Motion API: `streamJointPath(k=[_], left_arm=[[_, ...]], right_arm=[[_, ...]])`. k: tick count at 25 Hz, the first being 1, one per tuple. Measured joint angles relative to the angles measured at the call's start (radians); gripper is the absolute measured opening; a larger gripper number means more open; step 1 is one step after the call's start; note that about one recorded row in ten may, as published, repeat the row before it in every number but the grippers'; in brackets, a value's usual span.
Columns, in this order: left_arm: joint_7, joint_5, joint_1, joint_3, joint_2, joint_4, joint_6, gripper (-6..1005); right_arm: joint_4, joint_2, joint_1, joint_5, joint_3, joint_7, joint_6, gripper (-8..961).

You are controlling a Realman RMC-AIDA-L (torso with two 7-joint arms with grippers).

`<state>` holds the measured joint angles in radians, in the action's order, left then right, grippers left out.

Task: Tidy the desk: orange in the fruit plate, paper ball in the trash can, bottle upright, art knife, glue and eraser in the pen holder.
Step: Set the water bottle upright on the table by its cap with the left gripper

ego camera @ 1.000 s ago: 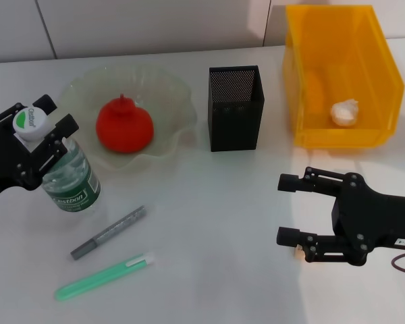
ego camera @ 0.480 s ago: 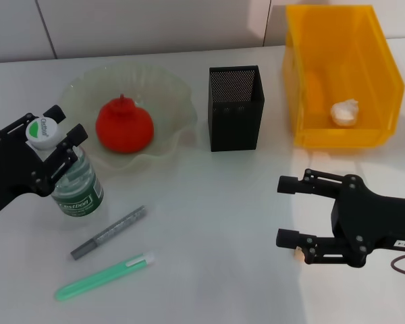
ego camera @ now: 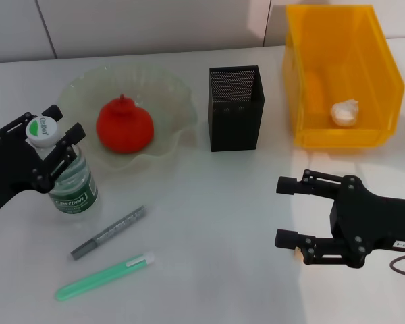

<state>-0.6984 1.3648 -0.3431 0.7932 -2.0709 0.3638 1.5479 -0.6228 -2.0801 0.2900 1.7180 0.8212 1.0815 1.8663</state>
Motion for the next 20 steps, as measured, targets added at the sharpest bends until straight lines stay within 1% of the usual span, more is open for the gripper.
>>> streamJointPath(k=[20], left_arm=[[0.016,-0.001,-0.016,0.001,-0.003,-0.012,-0.03,438]], right_arm=[[0.0,0.002,0.003,0.0,0.007,0.0,-0.001,778]])
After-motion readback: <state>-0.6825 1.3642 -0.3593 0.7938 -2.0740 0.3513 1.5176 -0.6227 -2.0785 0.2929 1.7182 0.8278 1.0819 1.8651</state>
